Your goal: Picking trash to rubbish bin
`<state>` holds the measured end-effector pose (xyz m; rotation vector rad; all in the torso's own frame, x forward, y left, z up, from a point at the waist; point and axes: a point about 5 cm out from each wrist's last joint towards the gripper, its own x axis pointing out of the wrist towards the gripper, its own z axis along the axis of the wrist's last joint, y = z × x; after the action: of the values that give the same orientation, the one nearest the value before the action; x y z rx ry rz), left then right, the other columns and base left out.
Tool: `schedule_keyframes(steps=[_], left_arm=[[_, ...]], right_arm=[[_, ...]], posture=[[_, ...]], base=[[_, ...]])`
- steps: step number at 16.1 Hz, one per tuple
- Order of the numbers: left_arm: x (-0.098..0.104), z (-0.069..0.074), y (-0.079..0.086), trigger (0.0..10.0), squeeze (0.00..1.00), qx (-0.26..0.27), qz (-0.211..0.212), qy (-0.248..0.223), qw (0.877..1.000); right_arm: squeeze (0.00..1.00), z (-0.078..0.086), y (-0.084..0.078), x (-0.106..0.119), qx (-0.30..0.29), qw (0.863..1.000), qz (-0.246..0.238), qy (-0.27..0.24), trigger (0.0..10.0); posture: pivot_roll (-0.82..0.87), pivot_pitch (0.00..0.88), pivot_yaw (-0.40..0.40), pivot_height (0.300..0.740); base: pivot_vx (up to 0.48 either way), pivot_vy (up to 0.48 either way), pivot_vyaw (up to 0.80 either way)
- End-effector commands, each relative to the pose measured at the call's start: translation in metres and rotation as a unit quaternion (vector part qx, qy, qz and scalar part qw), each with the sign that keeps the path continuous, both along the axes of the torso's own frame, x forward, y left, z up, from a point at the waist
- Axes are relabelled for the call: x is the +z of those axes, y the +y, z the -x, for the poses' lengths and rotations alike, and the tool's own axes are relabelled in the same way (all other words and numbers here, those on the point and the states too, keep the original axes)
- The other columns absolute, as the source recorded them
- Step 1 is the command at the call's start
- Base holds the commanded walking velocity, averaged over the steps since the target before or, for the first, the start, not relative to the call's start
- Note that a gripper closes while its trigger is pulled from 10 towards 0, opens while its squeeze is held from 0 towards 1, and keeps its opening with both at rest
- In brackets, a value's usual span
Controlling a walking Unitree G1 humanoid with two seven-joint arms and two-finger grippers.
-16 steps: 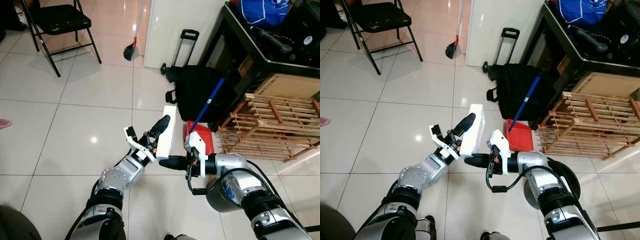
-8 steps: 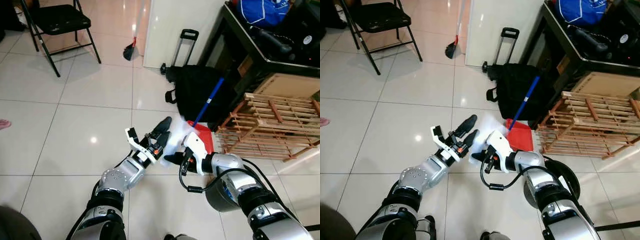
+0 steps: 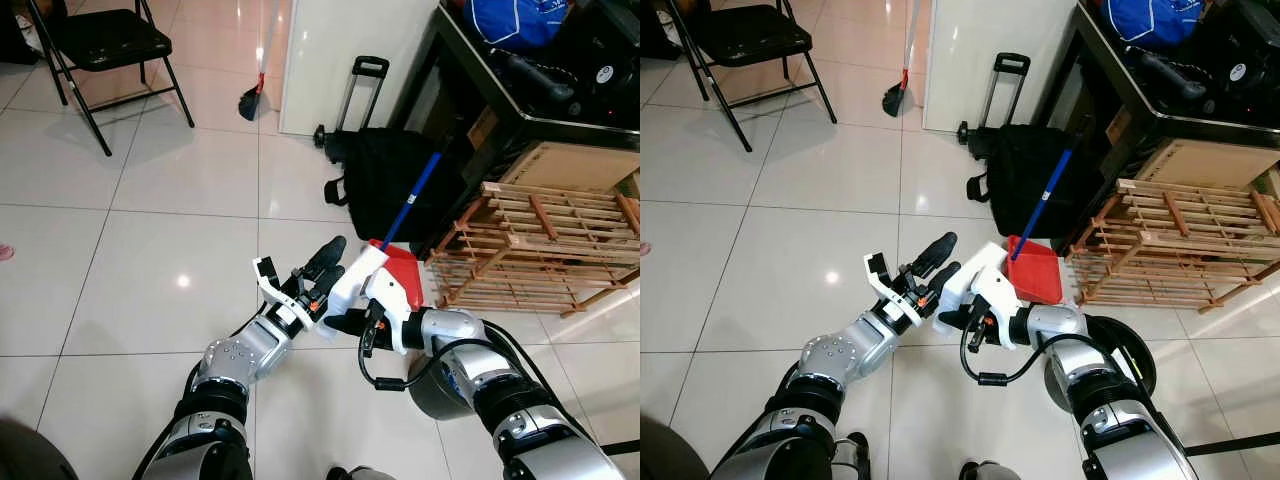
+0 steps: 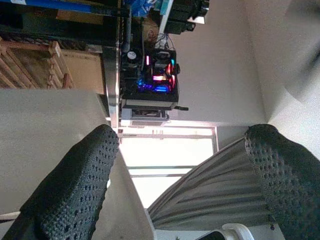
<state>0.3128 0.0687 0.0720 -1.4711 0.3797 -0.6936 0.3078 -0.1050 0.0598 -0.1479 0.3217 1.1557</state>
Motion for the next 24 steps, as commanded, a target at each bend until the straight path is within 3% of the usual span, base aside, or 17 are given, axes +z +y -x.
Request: schedule_keyframes(steps=[1, 3, 5, 8, 13, 21, 24], left_arm=[[0.002, 0.001, -0.012, 10.0, 0.00, -0.013, 0.010, 0.008, 1.000], [0.000, 0.001, -0.009, 10.0, 0.00, -0.003, 0.016, 0.015, 1.000], [-0.002, 0.000, -0.003, 10.0, 0.00, 0.013, 0.023, 0.023, 0.999], [-0.001, 0.000, -0.003, 10.0, 0.00, 0.011, 0.020, 0.019, 1.000], [0.000, -0.001, -0.005, 10.0, 0.00, 0.009, 0.013, 0.018, 1.000], [0.004, -0.002, -0.008, 10.0, 0.00, 0.005, 0.017, 0.010, 1.000], [0.005, -0.002, -0.008, 10.0, 0.00, 0.004, 0.019, 0.009, 1.000]], right_arm=[[0.11, -0.004, -0.009, 0.003, -0.031, 0.999, -0.014, -0.011, 10.0], [0.11, -0.009, -0.012, 0.009, -0.051, 0.998, -0.037, -0.019, 10.0], [0.11, -0.007, -0.013, 0.014, -0.034, 0.997, -0.076, -0.002, 10.0], [0.10, -0.002, -0.012, 0.013, -0.010, 0.996, -0.089, 0.012, 10.0], [0.10, 0.002, -0.012, 0.007, -0.001, 0.998, -0.062, -0.001, 10.0], [0.10, -0.011, -0.019, 0.011, -0.088, 0.993, -0.030, -0.070, 10.0], [0.13, -0.012, -0.019, 0.011, -0.088, 0.993, -0.021, -0.078, 10.0]], posture=[[-0.06, 0.140, -0.158, 0.740], [-0.06, 0.142, -0.158, 0.740], [-0.06, 0.144, -0.159, 0.740], [-0.06, 0.145, -0.160, 0.740], [-0.07, 0.143, -0.159, 0.740], [-0.06, 0.144, -0.158, 0.740], [-0.06, 0.145, -0.160, 0.740]], base=[[0.000, 0.000, 0.00], [0.000, 0.000, 0.00], [0.000, 0.000, 0.00], [0.000, 0.000, 0.00], [0.000, 0.000, 0.00], [0.000, 0.000, 0.00], [0.000, 0.000, 0.00]])
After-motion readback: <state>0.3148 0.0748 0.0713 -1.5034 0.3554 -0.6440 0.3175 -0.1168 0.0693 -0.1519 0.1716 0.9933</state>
